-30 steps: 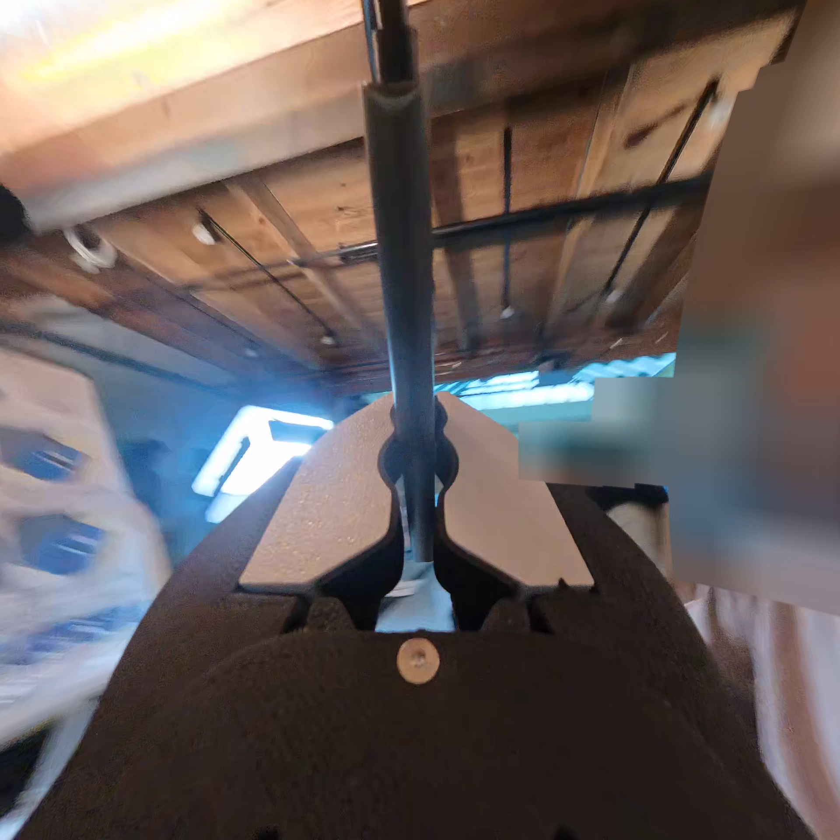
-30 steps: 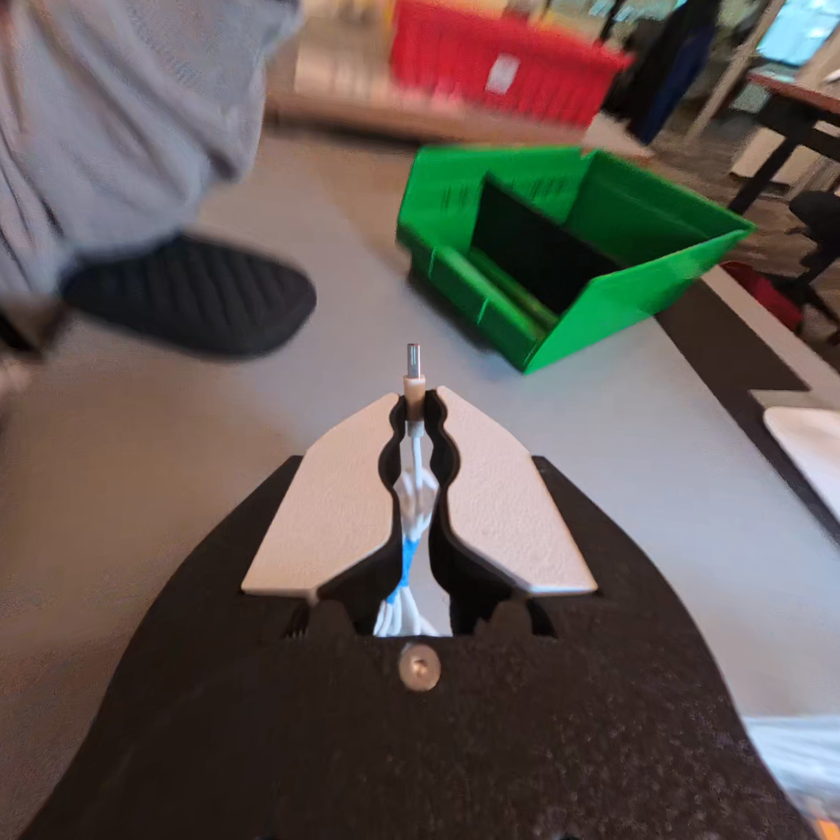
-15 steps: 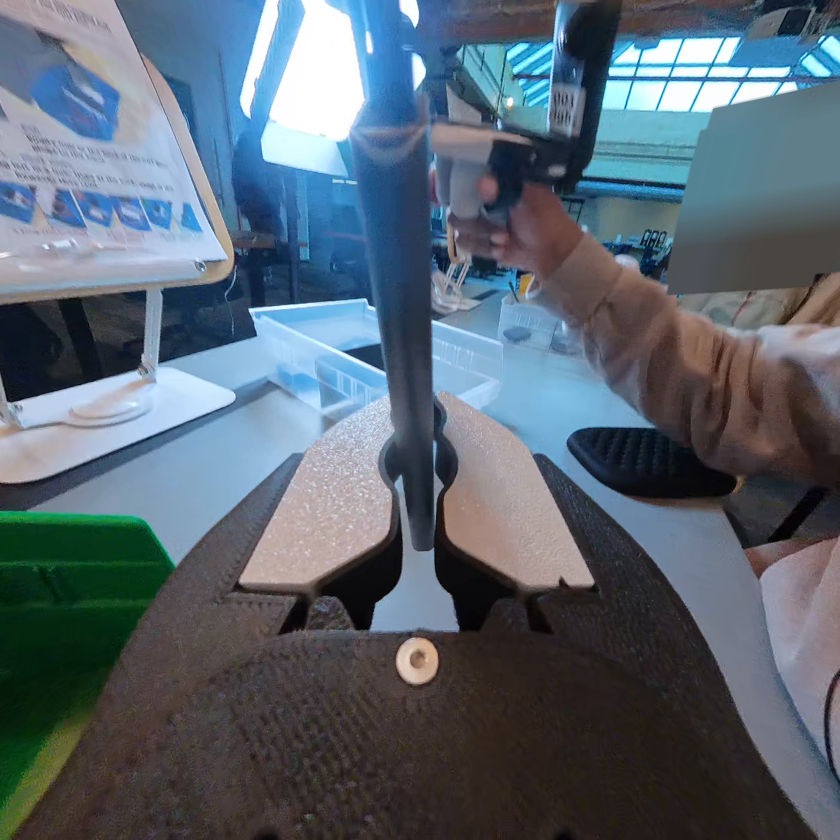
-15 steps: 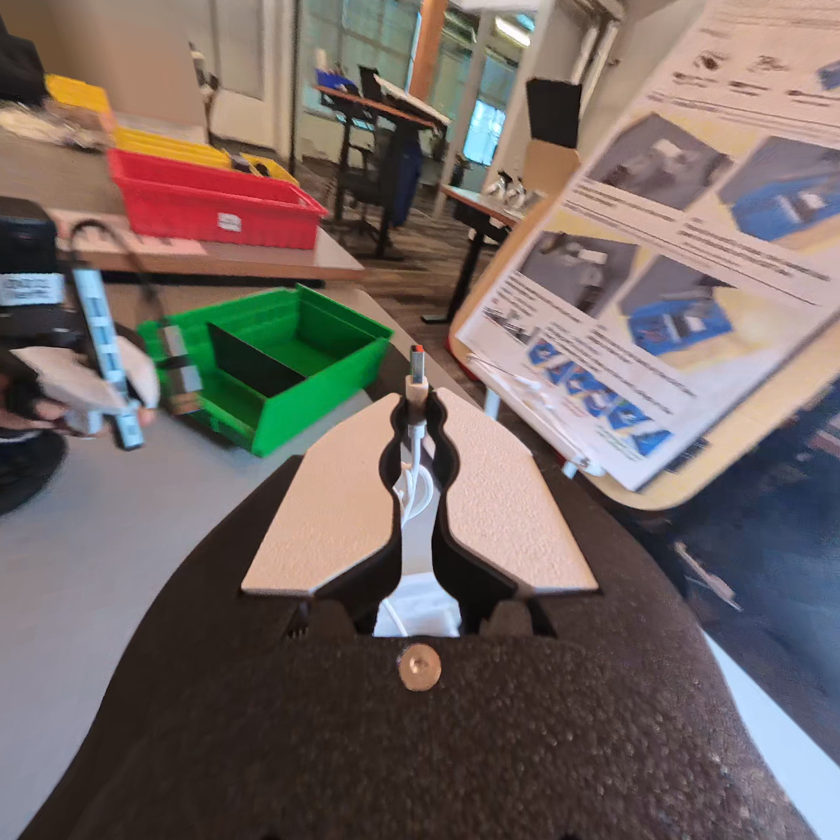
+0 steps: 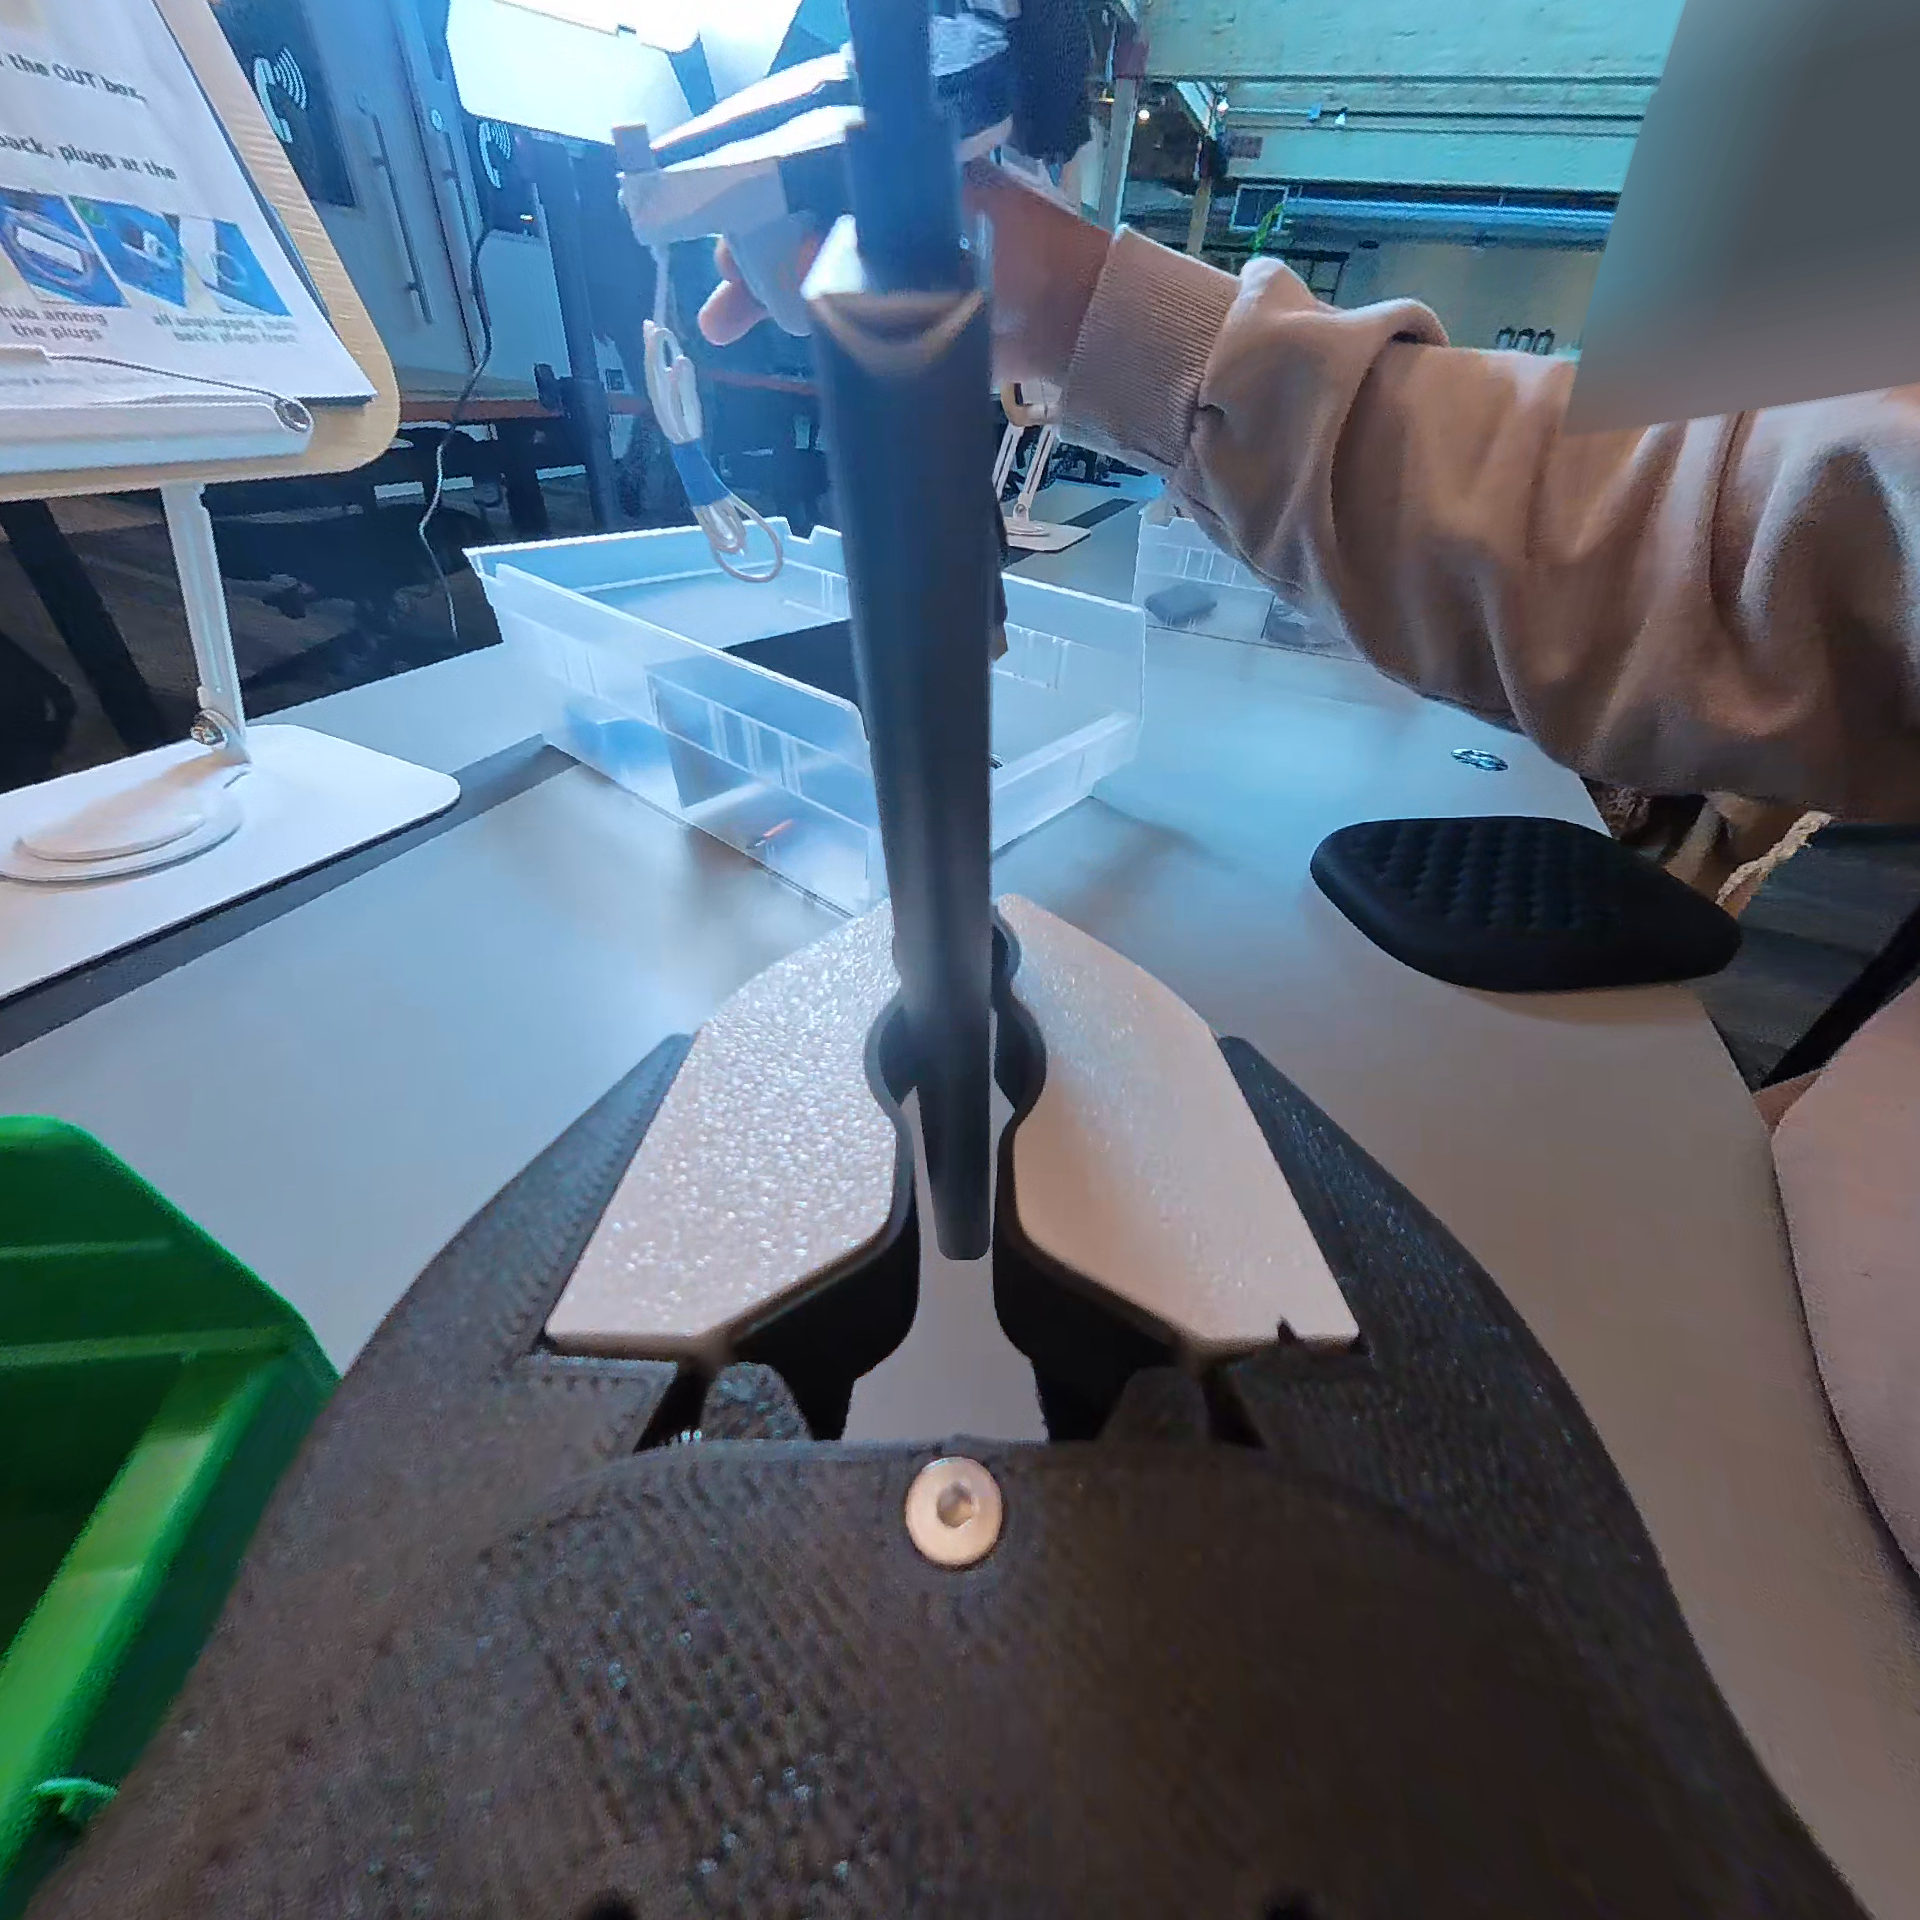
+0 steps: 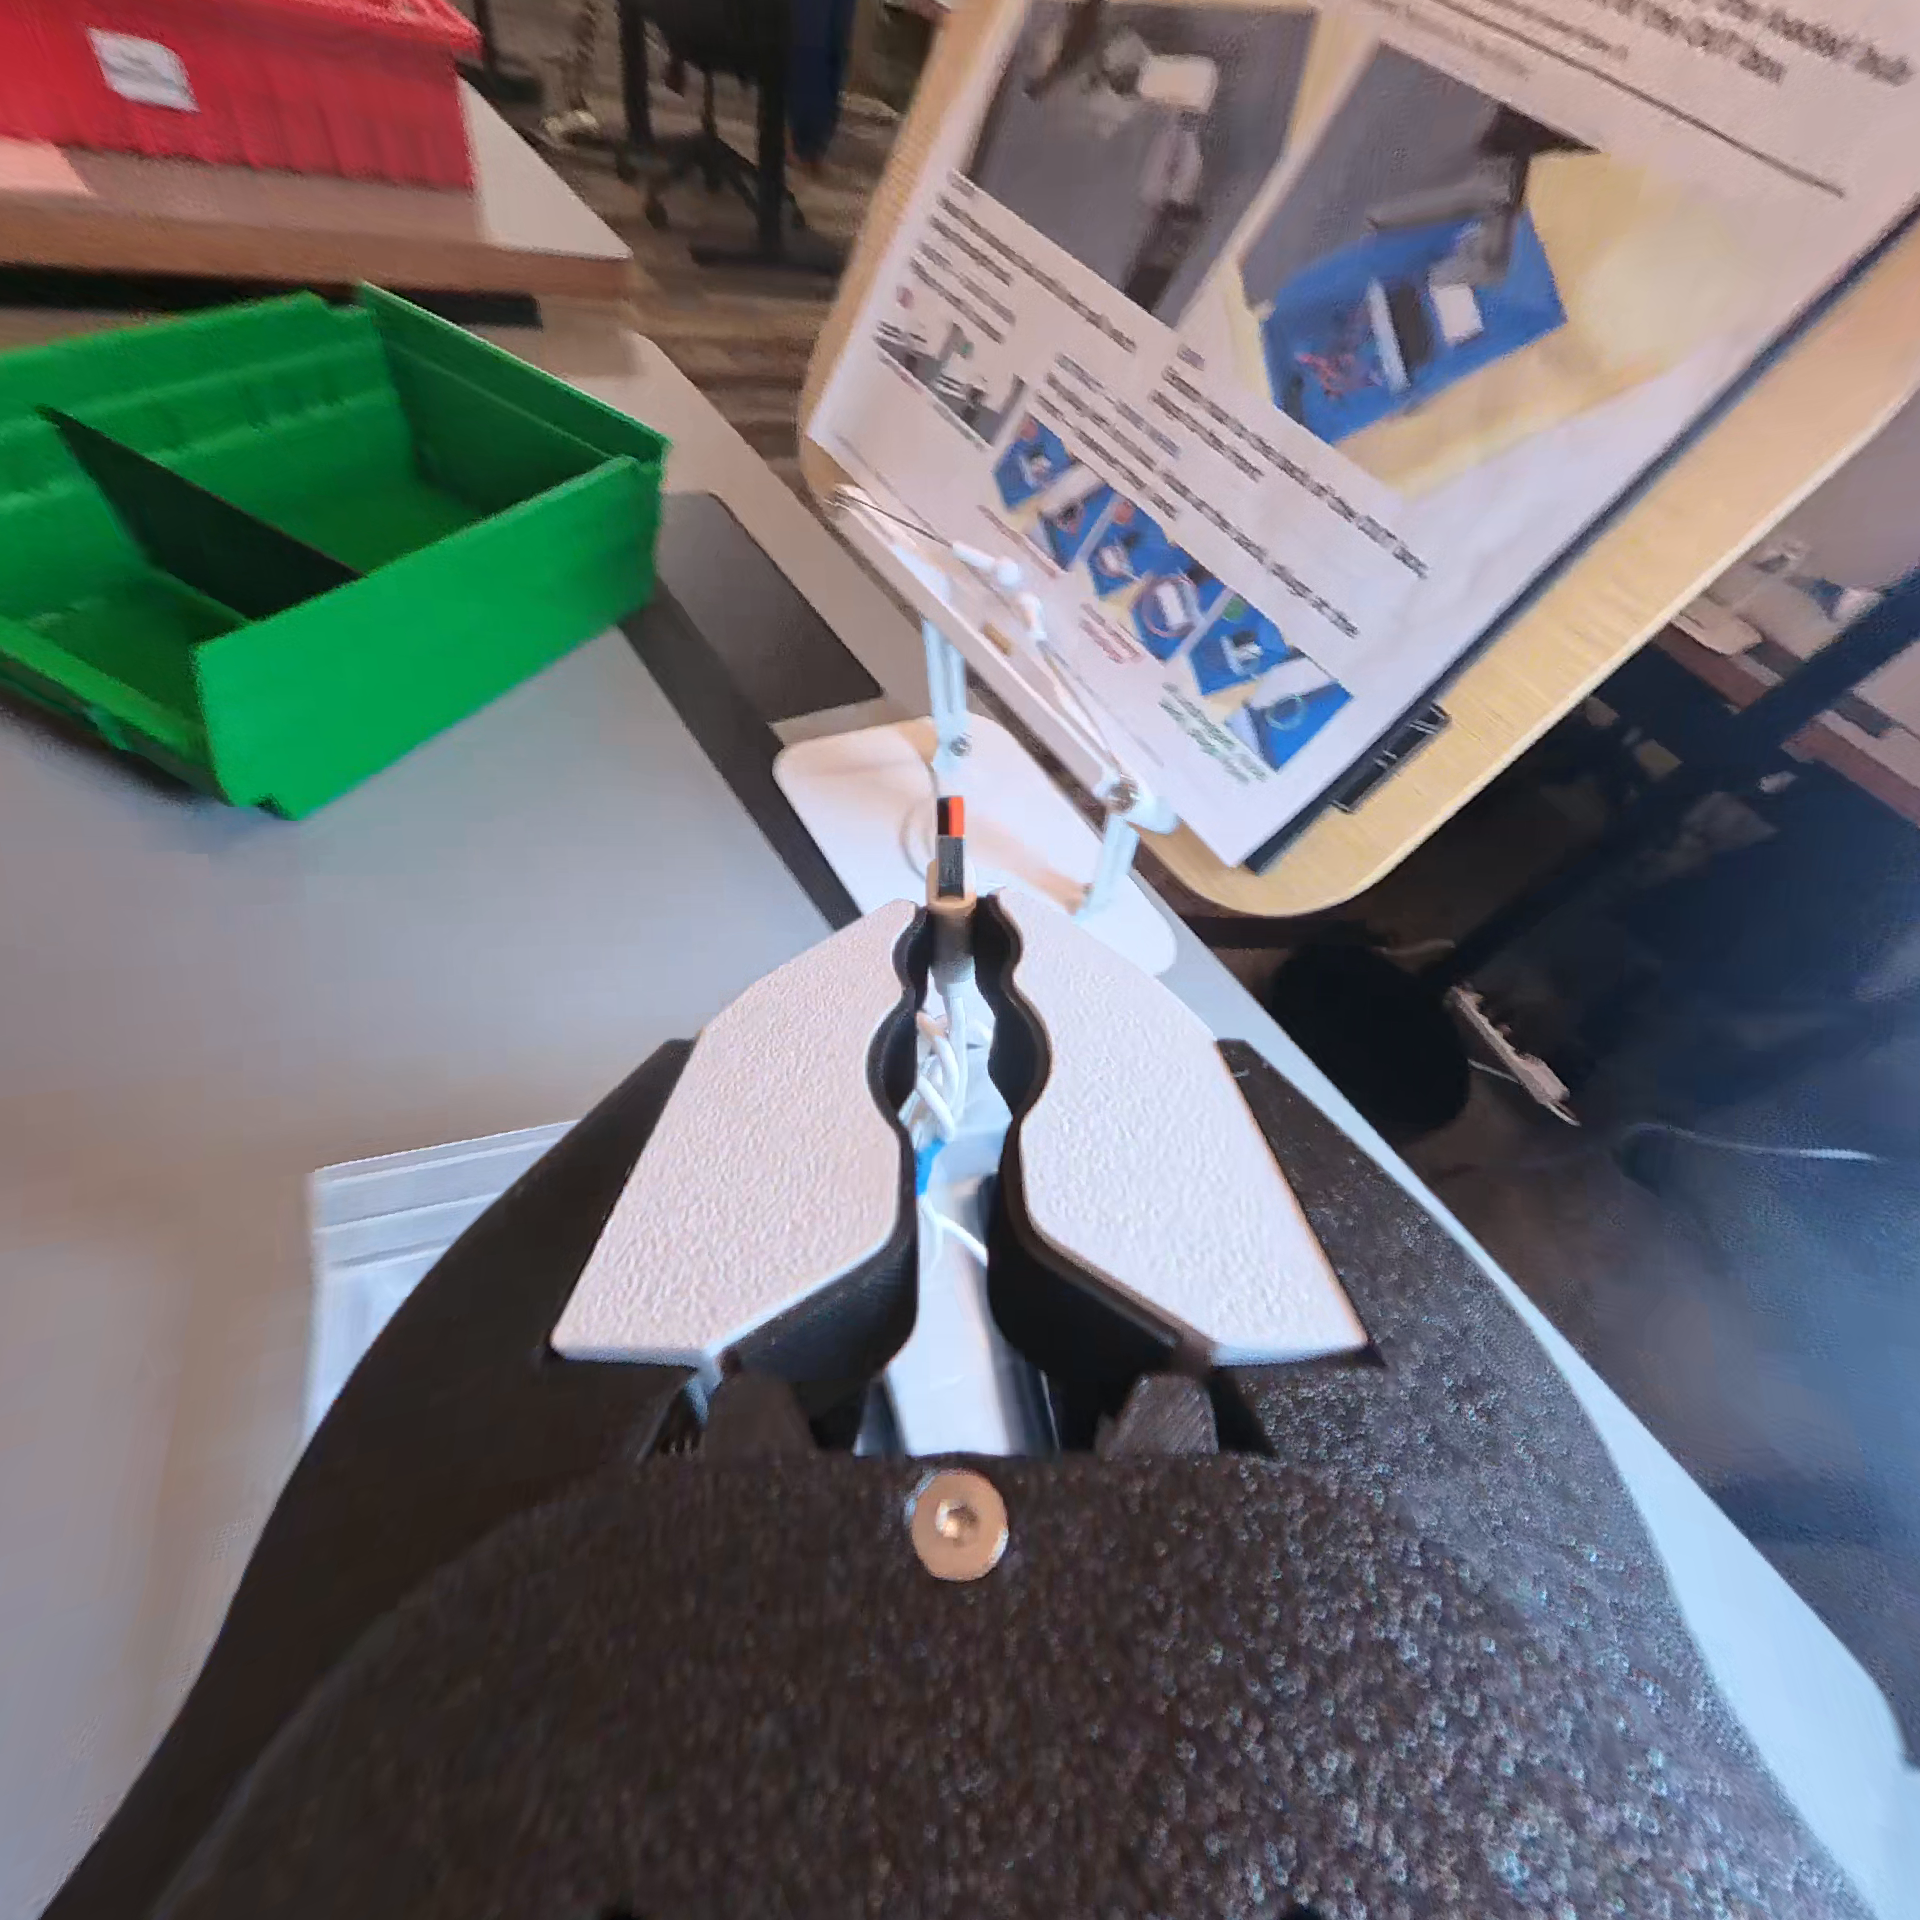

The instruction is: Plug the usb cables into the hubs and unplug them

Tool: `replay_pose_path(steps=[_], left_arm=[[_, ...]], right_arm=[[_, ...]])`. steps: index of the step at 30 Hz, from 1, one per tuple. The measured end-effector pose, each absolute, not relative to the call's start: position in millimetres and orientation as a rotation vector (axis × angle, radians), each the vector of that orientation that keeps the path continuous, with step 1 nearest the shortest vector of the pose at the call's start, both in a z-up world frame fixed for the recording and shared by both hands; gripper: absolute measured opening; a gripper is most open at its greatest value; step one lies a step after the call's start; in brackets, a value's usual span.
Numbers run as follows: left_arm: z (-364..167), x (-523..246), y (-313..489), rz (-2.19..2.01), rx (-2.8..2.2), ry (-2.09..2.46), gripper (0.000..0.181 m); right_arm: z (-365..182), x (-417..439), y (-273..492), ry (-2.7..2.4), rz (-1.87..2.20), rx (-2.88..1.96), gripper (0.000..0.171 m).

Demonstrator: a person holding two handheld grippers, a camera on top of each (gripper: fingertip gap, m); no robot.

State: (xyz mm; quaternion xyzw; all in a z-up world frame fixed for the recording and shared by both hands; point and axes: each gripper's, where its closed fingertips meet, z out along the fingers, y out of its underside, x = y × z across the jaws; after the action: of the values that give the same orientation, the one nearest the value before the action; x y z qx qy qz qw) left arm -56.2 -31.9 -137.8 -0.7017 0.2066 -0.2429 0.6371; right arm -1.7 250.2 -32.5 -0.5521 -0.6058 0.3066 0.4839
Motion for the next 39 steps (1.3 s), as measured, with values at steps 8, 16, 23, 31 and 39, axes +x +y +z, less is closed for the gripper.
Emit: replay_pose_path(steps=[8,16,23,31,39], left_arm=[[-138,-58,-30,-0.608,-1.599,0.433,0.009],[-144,-58,-29,-0.606,-1.62,0.419,0.01],[-150,-57,-27,-0.619,-1.64,0.421,0.009],[-151,-57,-27,-0.629,-1.648,0.414,0.009],[-156,-53,-27,-0.685,-1.669,0.403,0.01]], right_arm=[[-131,45,208,-1.87,0.546,-1.571,0.008],[-114,47,212,-1.831,0.472,-1.538,0.042],[-103,53,219,-1.81,0.42,-1.505,0.04],[-135,53,223,-1.829,0.424,-1.552,0.041],[-127,36,177,-1.922,0.497,-1.368,0.04]])
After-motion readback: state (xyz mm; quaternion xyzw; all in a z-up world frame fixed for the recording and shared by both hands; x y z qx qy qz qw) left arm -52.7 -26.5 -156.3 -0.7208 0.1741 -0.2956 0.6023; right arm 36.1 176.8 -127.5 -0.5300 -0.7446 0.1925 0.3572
